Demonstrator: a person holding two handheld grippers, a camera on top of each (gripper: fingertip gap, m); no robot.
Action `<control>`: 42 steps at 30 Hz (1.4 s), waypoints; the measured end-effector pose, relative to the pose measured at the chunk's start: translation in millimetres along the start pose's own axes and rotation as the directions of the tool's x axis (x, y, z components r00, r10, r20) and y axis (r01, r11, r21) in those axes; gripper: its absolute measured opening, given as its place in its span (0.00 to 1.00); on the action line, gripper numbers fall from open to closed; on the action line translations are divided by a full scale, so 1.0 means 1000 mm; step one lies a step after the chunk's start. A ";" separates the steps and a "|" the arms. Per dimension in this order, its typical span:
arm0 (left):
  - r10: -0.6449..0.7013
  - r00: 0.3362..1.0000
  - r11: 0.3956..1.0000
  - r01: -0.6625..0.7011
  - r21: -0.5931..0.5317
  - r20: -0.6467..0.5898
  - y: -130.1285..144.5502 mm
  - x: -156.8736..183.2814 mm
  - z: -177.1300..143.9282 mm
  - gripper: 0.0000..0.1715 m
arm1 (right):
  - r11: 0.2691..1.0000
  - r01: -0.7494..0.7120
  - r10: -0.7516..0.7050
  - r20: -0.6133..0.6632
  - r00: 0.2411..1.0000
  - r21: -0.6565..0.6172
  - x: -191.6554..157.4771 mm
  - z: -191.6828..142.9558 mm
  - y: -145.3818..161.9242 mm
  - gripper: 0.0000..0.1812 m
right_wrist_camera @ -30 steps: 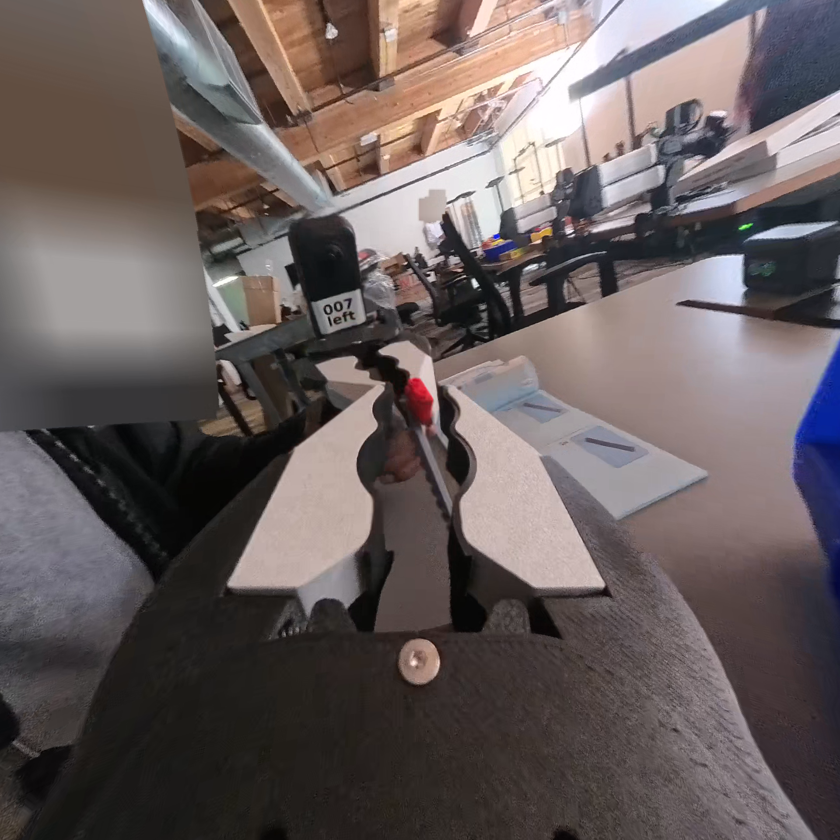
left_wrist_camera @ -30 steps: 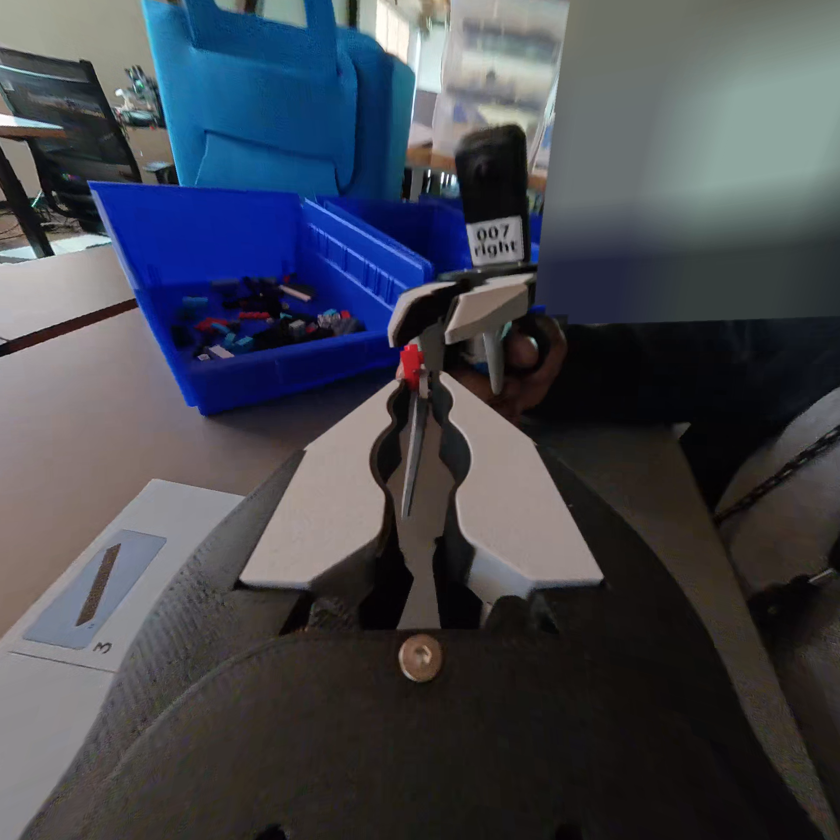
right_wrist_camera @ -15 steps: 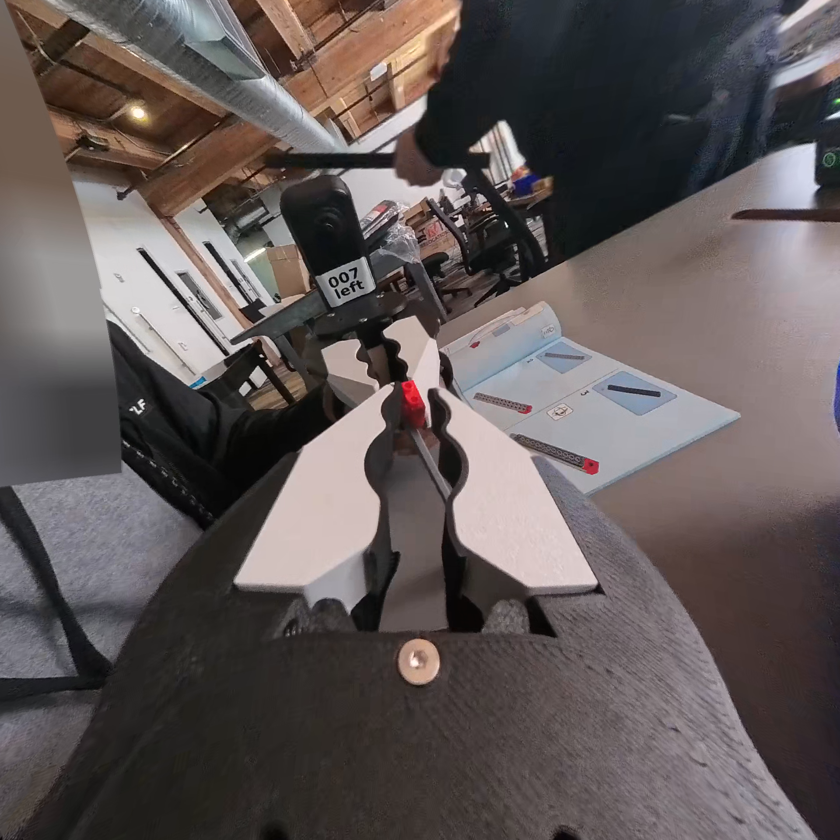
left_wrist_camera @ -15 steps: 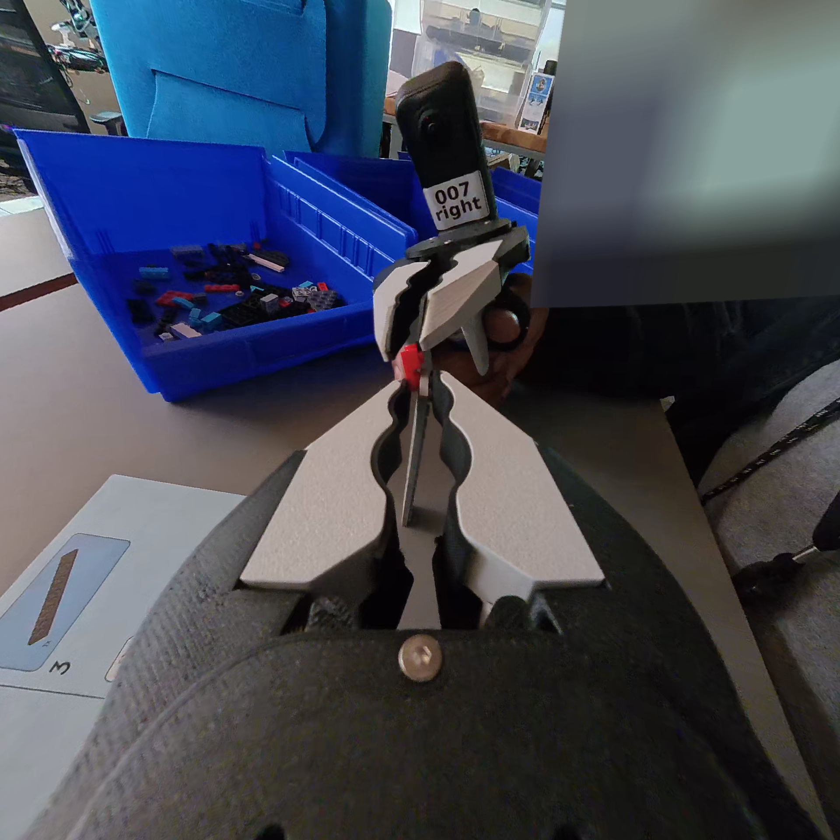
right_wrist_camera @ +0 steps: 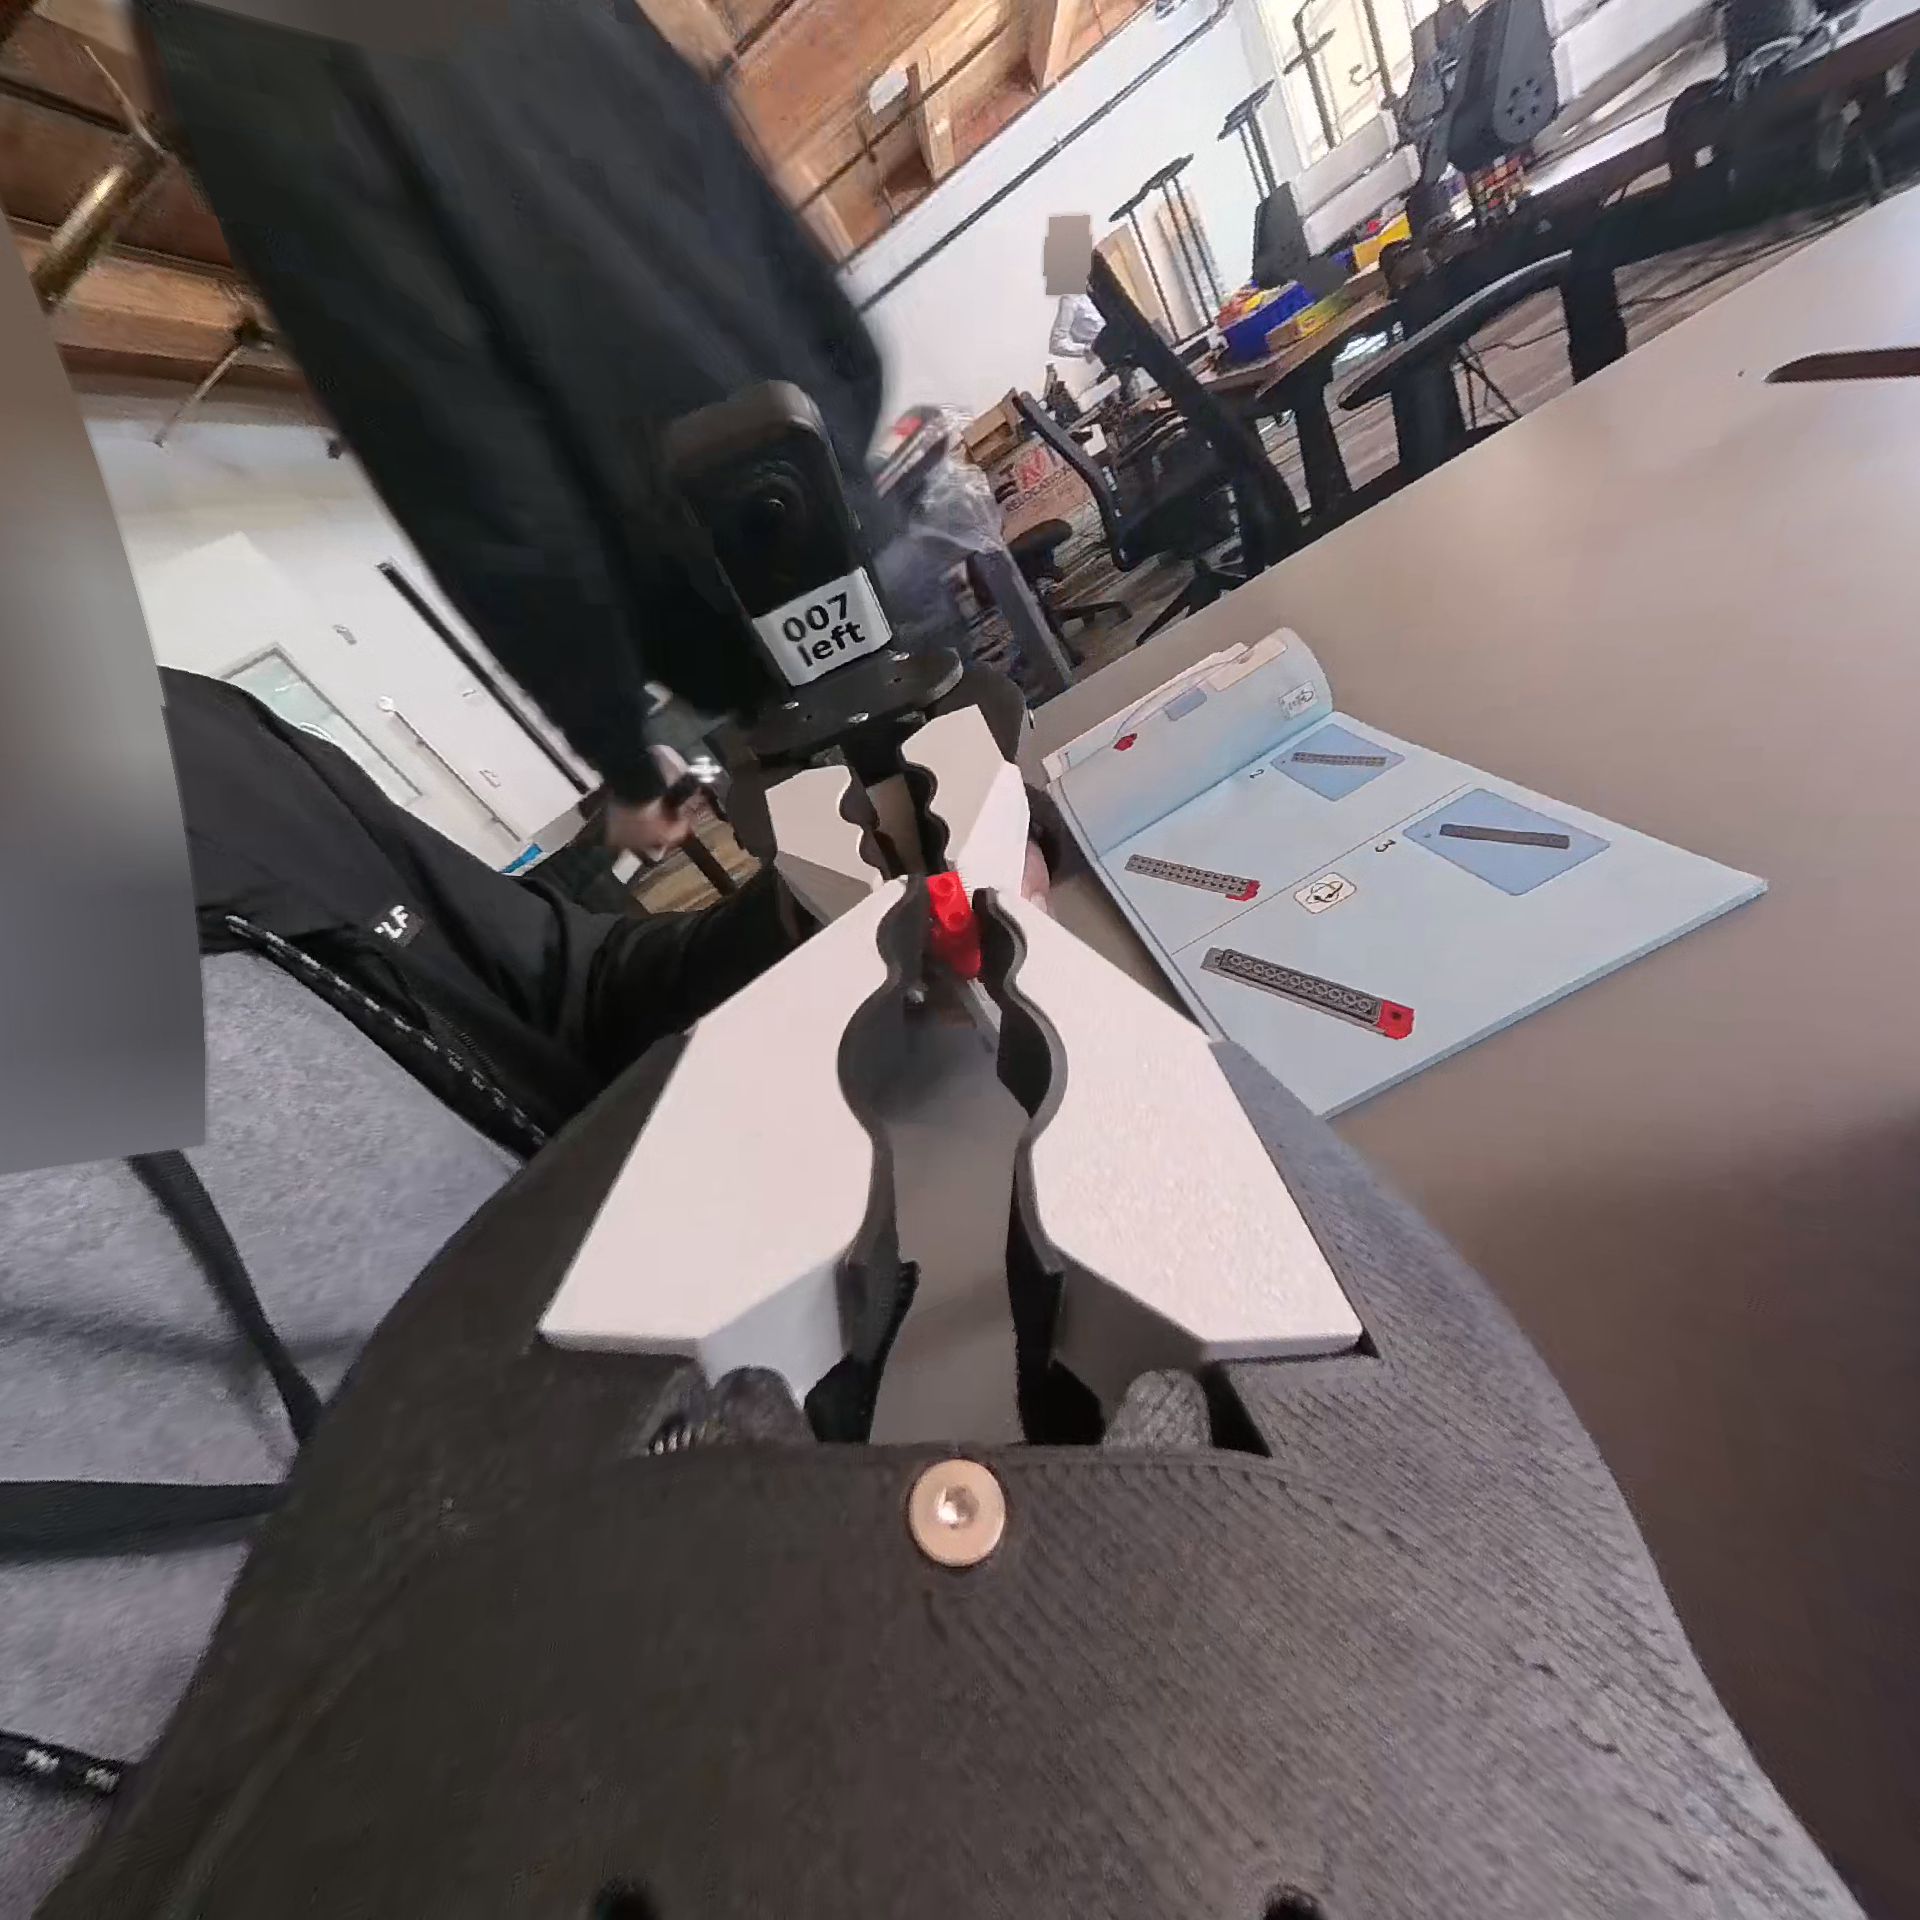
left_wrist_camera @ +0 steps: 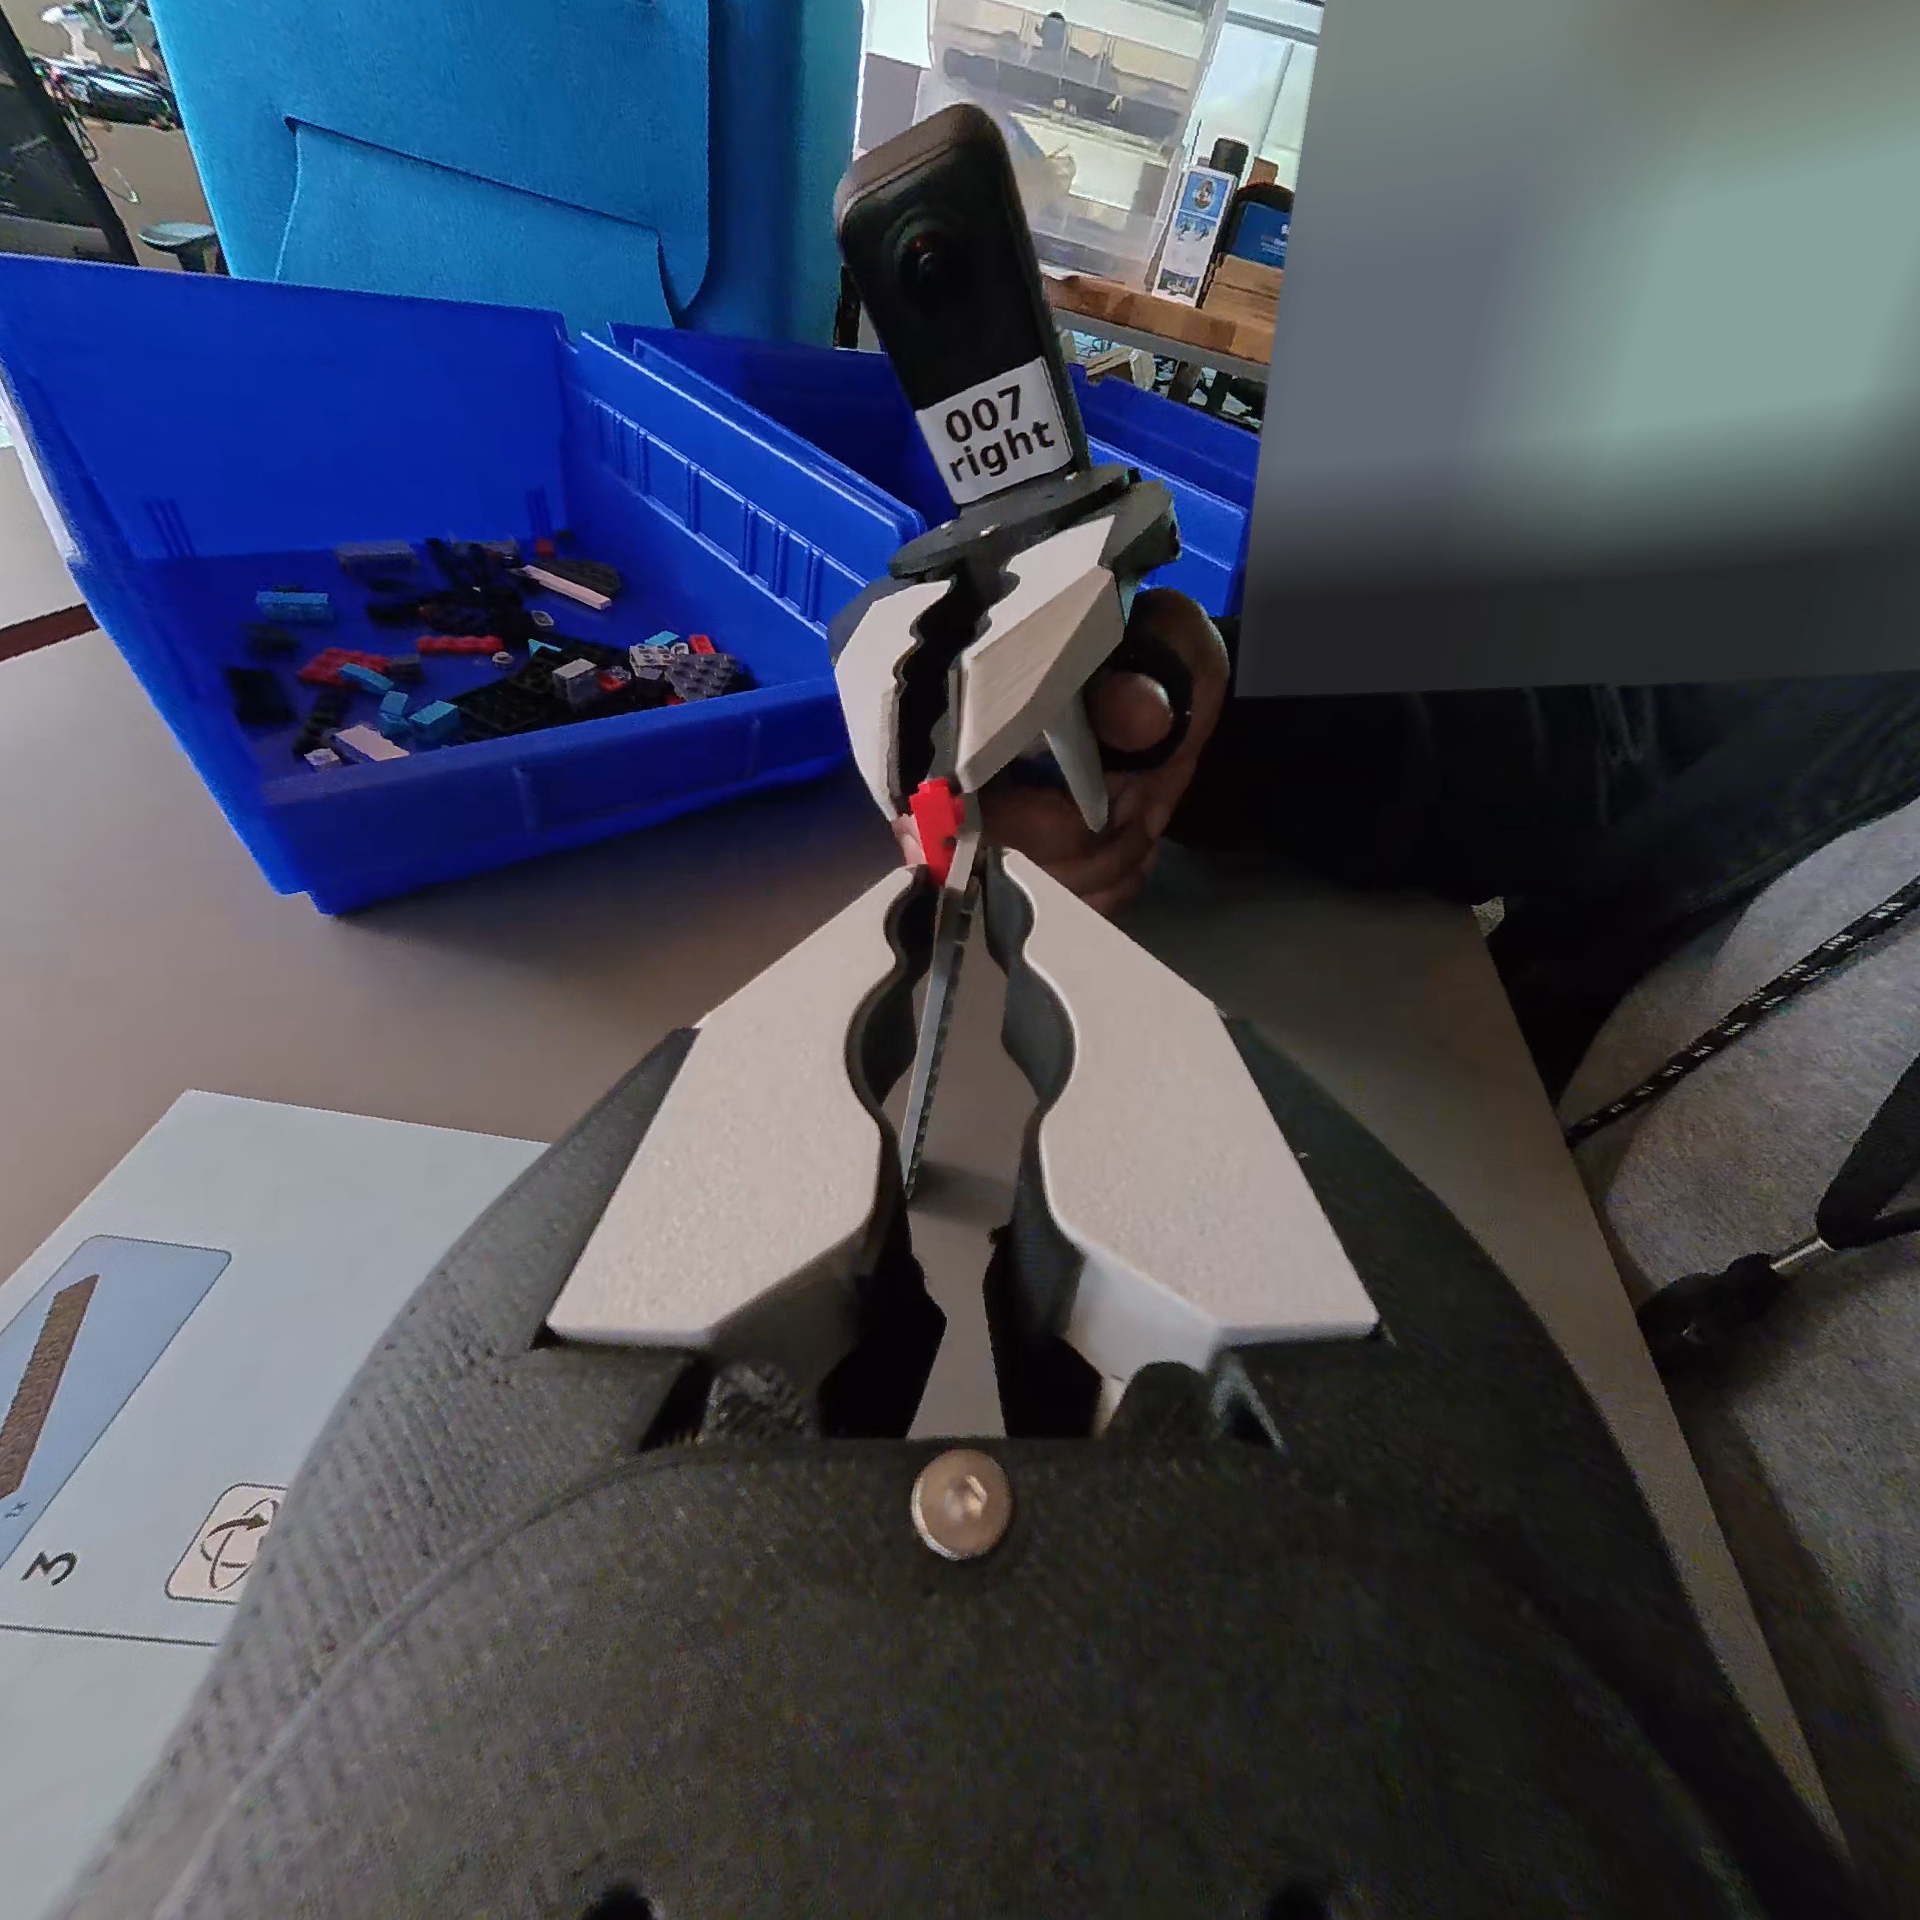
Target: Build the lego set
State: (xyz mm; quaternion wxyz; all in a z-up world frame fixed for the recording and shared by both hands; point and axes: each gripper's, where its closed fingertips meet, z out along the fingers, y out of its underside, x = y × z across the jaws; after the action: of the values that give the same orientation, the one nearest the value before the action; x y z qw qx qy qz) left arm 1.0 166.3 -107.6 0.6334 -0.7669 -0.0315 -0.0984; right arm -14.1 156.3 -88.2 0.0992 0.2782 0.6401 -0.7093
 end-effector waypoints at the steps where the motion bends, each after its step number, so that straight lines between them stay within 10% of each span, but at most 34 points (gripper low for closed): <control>1: 0.000 1.000 1.000 0.000 0.001 0.000 0.000 0.000 0.000 0.06 | 1.000 -0.006 0.006 0.003 1.000 -0.002 0.000 0.000 0.000 0.07; 42: -0.132 0.990 0.990 0.130 -0.046 -0.052 0.011 0.000 0.007 0.07 | 0.973 0.201 -0.211 -0.091 0.973 -0.111 -0.003 -0.004 0.001 0.05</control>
State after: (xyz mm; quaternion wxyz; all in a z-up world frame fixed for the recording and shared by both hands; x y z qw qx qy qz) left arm 3.7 171.2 -119.2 0.6095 -0.7736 -0.0623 -0.1615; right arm -10.3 159.6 -87.6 0.0062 0.2407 0.7047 -0.6674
